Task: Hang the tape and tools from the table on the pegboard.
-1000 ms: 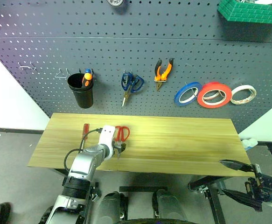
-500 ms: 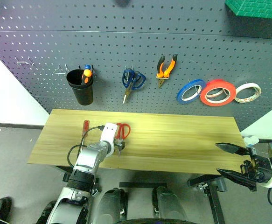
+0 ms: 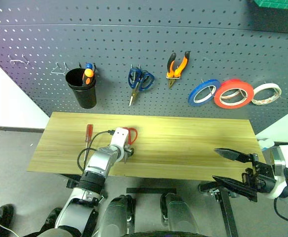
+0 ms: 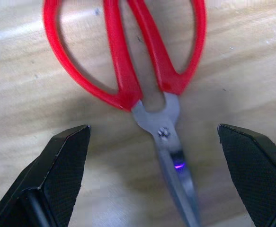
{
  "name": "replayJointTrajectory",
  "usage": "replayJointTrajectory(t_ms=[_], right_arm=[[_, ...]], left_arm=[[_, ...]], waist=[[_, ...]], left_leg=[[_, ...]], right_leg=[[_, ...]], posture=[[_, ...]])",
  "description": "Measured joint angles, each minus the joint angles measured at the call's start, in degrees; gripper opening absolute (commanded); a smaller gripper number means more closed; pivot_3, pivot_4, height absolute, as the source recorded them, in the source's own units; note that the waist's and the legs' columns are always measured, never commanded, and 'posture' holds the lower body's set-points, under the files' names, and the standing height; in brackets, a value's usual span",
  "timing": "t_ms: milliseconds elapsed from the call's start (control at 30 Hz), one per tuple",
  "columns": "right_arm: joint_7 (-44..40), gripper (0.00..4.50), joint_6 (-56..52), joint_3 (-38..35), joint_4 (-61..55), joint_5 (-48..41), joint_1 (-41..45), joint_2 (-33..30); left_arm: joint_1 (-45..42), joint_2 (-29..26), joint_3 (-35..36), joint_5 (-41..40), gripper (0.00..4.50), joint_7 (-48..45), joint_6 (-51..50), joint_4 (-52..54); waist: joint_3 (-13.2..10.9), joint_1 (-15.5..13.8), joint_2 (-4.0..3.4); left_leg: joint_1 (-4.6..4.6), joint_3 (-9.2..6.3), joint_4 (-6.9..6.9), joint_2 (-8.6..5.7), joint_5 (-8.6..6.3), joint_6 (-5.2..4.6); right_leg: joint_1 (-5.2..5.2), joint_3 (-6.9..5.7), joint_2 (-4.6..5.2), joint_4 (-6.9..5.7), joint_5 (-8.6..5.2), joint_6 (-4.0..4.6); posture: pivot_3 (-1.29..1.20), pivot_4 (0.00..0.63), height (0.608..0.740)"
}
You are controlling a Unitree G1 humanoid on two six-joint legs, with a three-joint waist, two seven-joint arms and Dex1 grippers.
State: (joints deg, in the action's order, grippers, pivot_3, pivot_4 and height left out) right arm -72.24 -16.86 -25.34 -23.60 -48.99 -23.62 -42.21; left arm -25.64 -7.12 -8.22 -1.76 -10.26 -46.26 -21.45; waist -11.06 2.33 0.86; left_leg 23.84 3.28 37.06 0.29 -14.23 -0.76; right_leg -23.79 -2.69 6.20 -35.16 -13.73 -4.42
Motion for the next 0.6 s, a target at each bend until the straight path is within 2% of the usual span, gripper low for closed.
replayJointTrajectory(t_ms=[100, 233, 267, 333, 600], right_arm=[[0.6, 4.48, -0.8, -2.6, -2.0, -1.2, -2.9, 0.0], [0.9, 4.48, -1.5, -5.1, -3.9, -2.5, -4.8, 0.1], [0.8, 4.5, -1.5, -5.7, -3.9, -2.8, -5.3, 0.1], [0.4, 4.5, -1.5, -6.6, -3.9, -3.1, -5.8, 0.1], [-4.4, 4.5, -0.1, -7.3, 1.6, -2.4, -5.3, 0.1]], left_arm=[[-1.6, 0.4, 0.1, 0.2, 4.5, 0.2, 0.7, -1.9], [-2.2, 1.2, 0.2, 0.6, 4.5, 0.7, 0.6, -2.7], [-2.2, 1.3, 0.2, 0.8, 4.32, 0.8, 0.5, -2.8], [-2.4, 1.6, 0.1, 1.2, 3.9, 0.8, 0.2, -3.2], [-2.8, 1.7, 0.1, 1.7, 1.28, 1.0, -2.4, -3.1]], waist=[[0.0, 0.0, 0.01], [0.0, 0.2, 0.02], [0.0, 0.2, 0.02], [0.0, 0.2, 0.03], [-0.2, 0.2, 0.08]], left_leg=[[0.37, 0.01, 0.05, -0.01, 0.02, -0.03], [0.42, 0.01, 0.07, -0.01, 0.02, -0.03], [0.42, 0.01, 0.06, -0.01, 0.02, -0.03], [0.41, 0.01, 0.06, -0.01, 0.01, -0.03], [0.41, 0.01, 0.07, -0.03, 0.02, -0.03]], right_leg=[[-0.32, -0.02, 0.02, 0.01, 0.01, 0.0], [-0.4, -0.02, 0.03, 0.0, 0.01, 0.0], [-0.4, -0.03, 0.03, -0.01, 0.01, 0.0], [-0.41, -0.08, 0.06, -0.01, 0.01, 0.0], [-0.45, -0.52, 0.31, -0.01, 0.01, 0.0]], posture=[[-0.26, 0.227, 0.74], [-0.27, 0.23, 0.74], [-0.27, 0.232, 0.74], [-0.27, 0.233, 0.74], [-0.28, 0.234, 0.74]])
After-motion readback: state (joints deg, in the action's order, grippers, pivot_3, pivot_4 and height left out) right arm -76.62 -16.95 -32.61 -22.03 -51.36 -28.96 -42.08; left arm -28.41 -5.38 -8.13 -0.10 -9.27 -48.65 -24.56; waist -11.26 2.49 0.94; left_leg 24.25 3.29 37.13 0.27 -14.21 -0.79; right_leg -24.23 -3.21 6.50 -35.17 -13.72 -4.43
